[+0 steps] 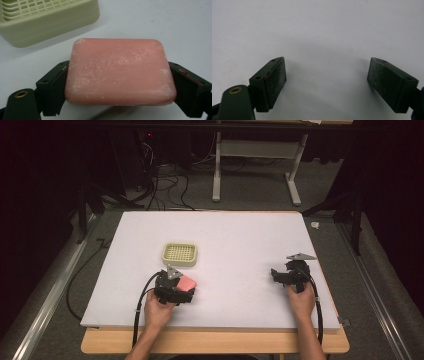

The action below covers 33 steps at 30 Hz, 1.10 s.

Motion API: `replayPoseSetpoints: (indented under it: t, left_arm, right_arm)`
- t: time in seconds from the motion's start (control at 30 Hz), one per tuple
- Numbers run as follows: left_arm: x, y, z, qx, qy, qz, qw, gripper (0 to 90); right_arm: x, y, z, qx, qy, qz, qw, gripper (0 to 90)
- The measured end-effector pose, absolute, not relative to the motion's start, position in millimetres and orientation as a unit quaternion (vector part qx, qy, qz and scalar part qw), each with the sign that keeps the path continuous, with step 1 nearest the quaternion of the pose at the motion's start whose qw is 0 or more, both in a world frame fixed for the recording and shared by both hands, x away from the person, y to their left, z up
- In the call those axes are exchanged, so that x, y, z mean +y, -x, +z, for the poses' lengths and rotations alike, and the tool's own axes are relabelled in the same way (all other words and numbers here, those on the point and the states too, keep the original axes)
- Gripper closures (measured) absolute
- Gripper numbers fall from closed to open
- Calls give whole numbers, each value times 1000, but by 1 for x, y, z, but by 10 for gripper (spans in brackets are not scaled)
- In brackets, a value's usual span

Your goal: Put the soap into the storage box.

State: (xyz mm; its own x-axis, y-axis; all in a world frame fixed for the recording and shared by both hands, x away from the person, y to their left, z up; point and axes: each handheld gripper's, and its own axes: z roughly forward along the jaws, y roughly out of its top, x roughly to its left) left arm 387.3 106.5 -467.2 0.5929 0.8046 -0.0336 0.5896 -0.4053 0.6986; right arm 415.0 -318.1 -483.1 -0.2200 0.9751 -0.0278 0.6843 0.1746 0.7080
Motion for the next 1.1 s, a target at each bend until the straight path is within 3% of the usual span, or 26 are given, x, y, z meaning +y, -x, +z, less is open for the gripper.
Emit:
replayPoseSetpoints:
  t: [1.1]
  left_arm:
    - [117, -403, -426, 424, -808, 159, 377, 139]
  right_arm:
    - [-318, -415, -483, 724, -573, 292, 250, 160]
